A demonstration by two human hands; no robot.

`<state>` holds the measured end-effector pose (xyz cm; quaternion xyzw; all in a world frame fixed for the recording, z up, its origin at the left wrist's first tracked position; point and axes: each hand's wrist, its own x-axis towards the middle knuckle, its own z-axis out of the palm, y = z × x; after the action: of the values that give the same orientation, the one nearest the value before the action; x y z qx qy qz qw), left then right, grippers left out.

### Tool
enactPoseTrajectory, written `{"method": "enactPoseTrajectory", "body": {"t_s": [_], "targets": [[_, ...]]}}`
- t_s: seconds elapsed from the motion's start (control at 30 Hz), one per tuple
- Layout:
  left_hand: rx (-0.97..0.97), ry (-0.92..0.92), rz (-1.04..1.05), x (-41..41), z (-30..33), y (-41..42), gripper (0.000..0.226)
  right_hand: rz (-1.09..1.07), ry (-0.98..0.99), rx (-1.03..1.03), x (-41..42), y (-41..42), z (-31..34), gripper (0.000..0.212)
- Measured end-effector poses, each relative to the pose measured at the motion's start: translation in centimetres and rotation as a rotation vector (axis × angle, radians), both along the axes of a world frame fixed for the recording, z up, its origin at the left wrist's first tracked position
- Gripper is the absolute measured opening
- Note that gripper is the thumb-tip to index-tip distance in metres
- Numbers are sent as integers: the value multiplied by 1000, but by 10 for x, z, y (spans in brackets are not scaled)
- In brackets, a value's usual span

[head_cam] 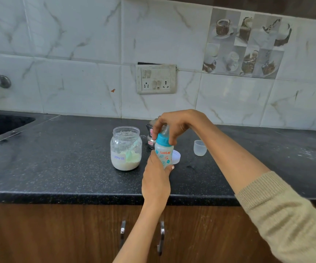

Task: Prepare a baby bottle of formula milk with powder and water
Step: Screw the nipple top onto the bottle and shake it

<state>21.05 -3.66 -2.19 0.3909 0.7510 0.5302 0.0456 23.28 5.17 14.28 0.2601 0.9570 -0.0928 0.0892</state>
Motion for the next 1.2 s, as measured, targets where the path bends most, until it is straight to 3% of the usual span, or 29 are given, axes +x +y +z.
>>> {"method": "enactPoseTrajectory", "body": {"t_s": [0.3, 0.6, 0.77, 0.97, 1.1, 1.2], "targets": [[15, 6, -2, 0, 0, 0, 57, -117, 80, -149, 3, 7, 6, 40], [6, 11, 2, 1, 1, -1, 55, 19, -56, 81, -10, -1, 9, 46], [14, 18, 5, 1, 1, -2, 56, -104, -25, 26, -10, -4, 11, 37], [2, 18, 15, 1, 1, 0, 55, -267, -64, 204, -22, -13, 8, 40], [-3, 22, 20, 1, 1, 0, 58, -446, -192, 191, -30, -18, 8, 53], [-3, 17, 21, 1, 1, 1, 61, -537, -306, 22, -27, -16, 11, 82]]}}
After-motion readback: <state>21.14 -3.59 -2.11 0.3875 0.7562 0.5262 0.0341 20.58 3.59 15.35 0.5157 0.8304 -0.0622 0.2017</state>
